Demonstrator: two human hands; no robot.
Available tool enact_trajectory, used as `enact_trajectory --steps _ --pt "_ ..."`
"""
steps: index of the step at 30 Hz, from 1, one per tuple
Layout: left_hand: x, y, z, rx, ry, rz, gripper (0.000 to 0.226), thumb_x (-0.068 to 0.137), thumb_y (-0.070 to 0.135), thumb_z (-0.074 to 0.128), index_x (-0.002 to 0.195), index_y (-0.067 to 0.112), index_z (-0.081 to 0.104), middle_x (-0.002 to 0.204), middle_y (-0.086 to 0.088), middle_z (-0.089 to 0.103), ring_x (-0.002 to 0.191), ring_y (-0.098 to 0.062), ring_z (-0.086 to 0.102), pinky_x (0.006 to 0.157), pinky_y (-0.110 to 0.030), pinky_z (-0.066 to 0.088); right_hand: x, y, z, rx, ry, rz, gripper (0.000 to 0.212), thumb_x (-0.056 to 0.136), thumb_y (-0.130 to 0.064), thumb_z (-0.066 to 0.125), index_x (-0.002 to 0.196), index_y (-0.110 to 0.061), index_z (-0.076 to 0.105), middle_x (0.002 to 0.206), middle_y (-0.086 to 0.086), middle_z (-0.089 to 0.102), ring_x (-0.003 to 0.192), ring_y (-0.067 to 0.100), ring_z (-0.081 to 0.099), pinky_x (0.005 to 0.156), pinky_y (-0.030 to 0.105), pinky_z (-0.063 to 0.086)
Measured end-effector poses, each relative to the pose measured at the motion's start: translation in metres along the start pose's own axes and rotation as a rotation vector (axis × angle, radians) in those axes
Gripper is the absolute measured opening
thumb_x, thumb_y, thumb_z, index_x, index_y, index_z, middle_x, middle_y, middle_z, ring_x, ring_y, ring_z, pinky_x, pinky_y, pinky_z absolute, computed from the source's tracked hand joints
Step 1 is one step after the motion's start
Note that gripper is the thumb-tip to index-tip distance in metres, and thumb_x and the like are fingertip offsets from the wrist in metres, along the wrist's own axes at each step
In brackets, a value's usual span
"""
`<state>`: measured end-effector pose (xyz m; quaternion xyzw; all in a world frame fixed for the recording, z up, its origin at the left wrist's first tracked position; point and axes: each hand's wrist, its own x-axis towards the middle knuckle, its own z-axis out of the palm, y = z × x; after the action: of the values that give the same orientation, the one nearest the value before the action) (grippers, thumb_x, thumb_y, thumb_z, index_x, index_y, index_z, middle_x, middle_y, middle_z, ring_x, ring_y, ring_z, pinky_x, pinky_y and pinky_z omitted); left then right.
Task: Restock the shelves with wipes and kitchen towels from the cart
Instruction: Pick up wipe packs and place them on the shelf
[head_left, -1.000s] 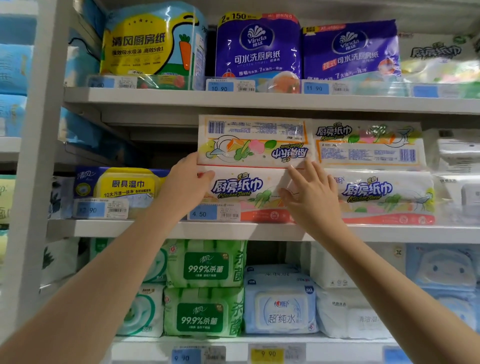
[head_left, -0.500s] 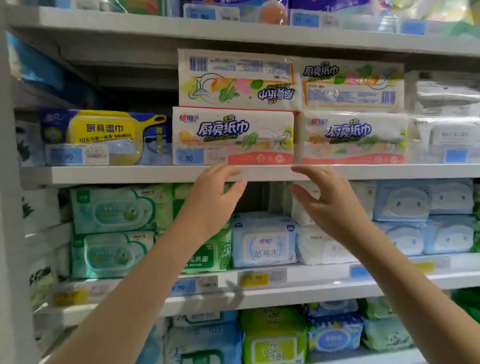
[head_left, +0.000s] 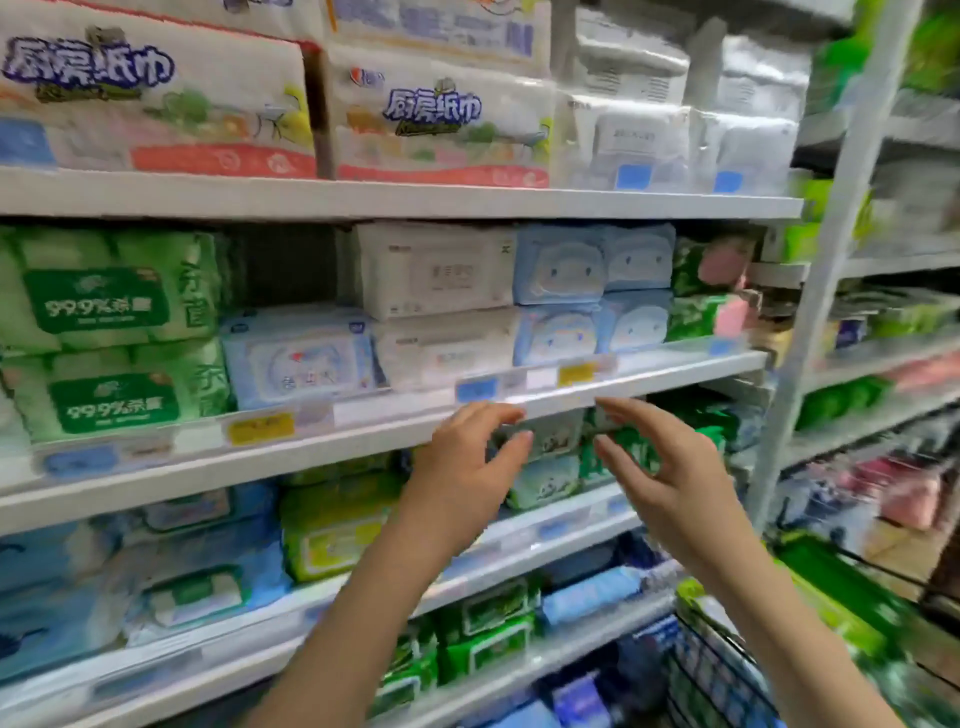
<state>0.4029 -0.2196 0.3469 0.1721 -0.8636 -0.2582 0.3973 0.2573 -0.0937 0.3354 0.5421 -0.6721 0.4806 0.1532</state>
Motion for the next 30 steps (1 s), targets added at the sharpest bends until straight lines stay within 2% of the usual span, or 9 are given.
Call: enact_trajectory --steps 3,6,8,10,13,18,22,26,30 --pt "-0.008 0.01 0.078 -0.051 -0.098 -0.023 0.027 0.095 0.022 0.056 0.119 0.012 0.062 0.112 0.006 0.057 0.107 -0.01 0.052 0.088 -0.014 0.035 -0.049 0.053 -0.031 -0.047 -0.018 0.138 0.033 0.09 -0.027 0.063 0.121 -0.015 0.063 0.112 -0.007 0.062 0.106 0.009 0.058 0.087 0.015 0.042" --pt "-0.02 0.017 0.156 -0.119 -0.245 -0.07 0.026 0.096 0.022 0.055 0.118 0.012 0.062 0.114 0.002 0.059 0.111 -0.014 0.053 0.09 -0.02 0.037 -0.102 0.108 -0.058 -0.113 -0.04 0.319 0.034 0.089 -0.026 0.063 0.12 -0.014 0.064 0.113 -0.004 0.065 0.106 0.016 0.061 0.092 0.033 0.048" --pt "-0.028 0.021 0.205 -0.16 -0.357 -0.11 0.026 0.095 0.021 0.055 0.118 0.011 0.062 0.116 -0.002 0.06 0.111 -0.016 0.053 0.092 -0.024 0.039 -0.134 0.141 -0.076 -0.168 -0.065 0.442 0.034 0.09 -0.026 0.063 0.122 -0.014 0.063 0.116 -0.006 0.062 0.109 0.017 0.06 0.095 0.035 0.047" --pt "-0.034 0.023 0.25 -0.166 -0.457 -0.146 0.029 0.095 0.023 0.055 0.121 0.012 0.06 0.12 -0.001 0.059 0.113 -0.015 0.053 0.092 -0.021 0.037 -0.161 0.17 -0.091 -0.227 -0.086 0.563 0.035 0.091 -0.021 0.063 0.125 -0.014 0.061 0.122 -0.002 0.061 0.116 0.02 0.057 0.098 0.033 0.043" --pt "-0.038 0.021 0.31 -0.174 -0.607 -0.17 0.033 0.096 0.028 0.052 0.126 0.016 0.057 0.125 0.002 0.056 0.114 -0.012 0.052 0.097 -0.025 0.039 -0.19 0.205 -0.107 -0.282 -0.122 0.751 0.038 0.095 -0.026 0.057 0.132 -0.018 0.055 0.13 -0.005 0.057 0.122 0.014 0.051 0.095 0.023 0.037" --pt "-0.023 -0.001 0.394 -0.127 -0.819 -0.166 0.036 0.099 0.031 0.047 0.133 0.018 0.051 0.13 0.003 0.051 0.098 -0.007 0.05 0.087 -0.022 0.039 -0.218 0.265 -0.107 -0.285 -0.144 0.985 0.037 0.097 -0.028 0.054 0.133 -0.02 0.054 0.129 -0.006 0.058 0.11 0.007 0.052 0.09 0.019 0.039" --pt "-0.002 -0.039 0.457 -0.077 -0.945 -0.187 0.04 0.1 0.031 0.046 0.137 0.017 0.047 0.139 0.002 0.047 0.114 -0.015 0.052 0.096 -0.029 0.04 -0.222 0.32 -0.09 -0.221 -0.176 1.173 0.037 0.098 -0.027 0.052 0.133 -0.017 0.054 0.128 -0.003 0.059 0.111 0.01 0.053 0.089 0.019 0.04" --pt "0.018 -0.081 0.515 0.05 -1.037 -0.107 0.045 0.099 0.029 0.047 0.14 0.011 0.043 0.147 -0.005 0.041 0.133 -0.02 0.039 0.106 -0.032 0.032 -0.224 0.374 -0.064 -0.126 -0.263 1.338 0.041 0.098 -0.028 0.051 0.136 -0.012 0.051 0.132 0.003 0.058 0.116 0.016 0.055 0.095 0.026 0.043" --pt "0.023 -0.114 0.552 0.311 -1.188 0.017 0.056 0.1 0.037 0.041 0.149 0.013 0.03 0.159 -0.005 0.017 0.144 -0.022 0.021 0.115 -0.037 0.023 -0.226 0.412 -0.035 -0.001 -0.304 1.48 0.047 0.098 -0.03 0.052 0.139 -0.01 0.045 0.138 0.007 0.053 0.121 0.02 0.052 0.092 0.022 0.038"
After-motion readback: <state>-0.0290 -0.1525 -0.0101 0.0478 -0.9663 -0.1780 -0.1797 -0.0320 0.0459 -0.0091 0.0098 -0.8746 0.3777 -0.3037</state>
